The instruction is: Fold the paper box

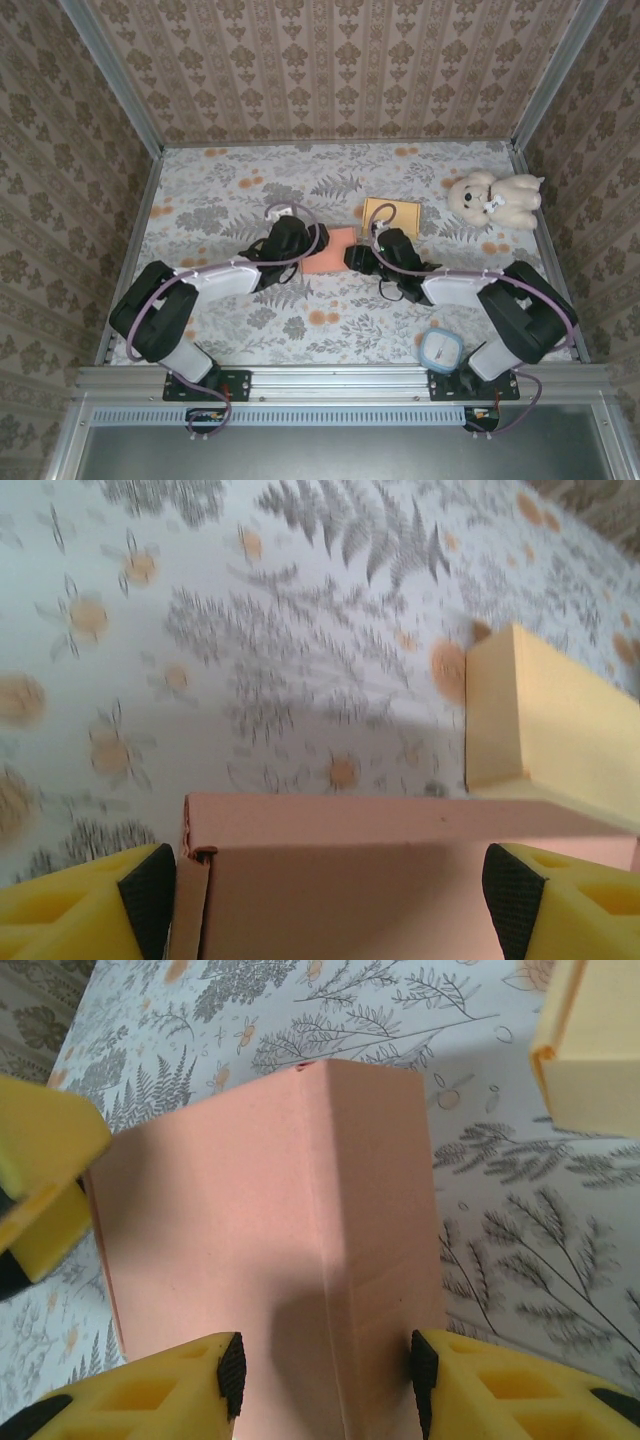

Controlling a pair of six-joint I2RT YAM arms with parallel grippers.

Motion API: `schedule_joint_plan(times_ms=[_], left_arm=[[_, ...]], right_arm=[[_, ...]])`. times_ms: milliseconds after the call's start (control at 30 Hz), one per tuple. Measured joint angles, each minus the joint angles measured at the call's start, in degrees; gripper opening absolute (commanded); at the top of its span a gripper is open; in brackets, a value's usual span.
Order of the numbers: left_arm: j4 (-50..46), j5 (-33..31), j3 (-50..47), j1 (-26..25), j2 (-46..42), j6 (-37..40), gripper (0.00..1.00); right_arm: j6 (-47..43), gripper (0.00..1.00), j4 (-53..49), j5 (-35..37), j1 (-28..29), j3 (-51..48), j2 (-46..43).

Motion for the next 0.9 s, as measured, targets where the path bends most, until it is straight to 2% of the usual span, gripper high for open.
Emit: schedule_joint_plan(times_ms=[267, 533, 700, 900], left_arm=[[-1.33, 2.14, 9.31, 6.60, 4.79, 3.80, 0.83], [-1.05, 7.48, 14.25, 13.11, 15.32, 4.00, 0.83], [-0.85, 10.01, 14.69, 14.38, 19.15, 3.80, 0.86], [0.02, 10.69, 15.32, 14.43, 19.15, 3.85, 0.89]], right_arm=[[0.33, 0.49, 1.99, 1.75, 0.00, 10.03, 11.30], [-0.83, 0.52, 4.72, 6.21, -0.15, 17.84, 18.60], [-1.27, 0.59, 6.80, 6.99, -0.44, 19.06, 20.06], [-2.93, 0.61, 7.82, 9.70, -0.42, 17.27, 19.02]])
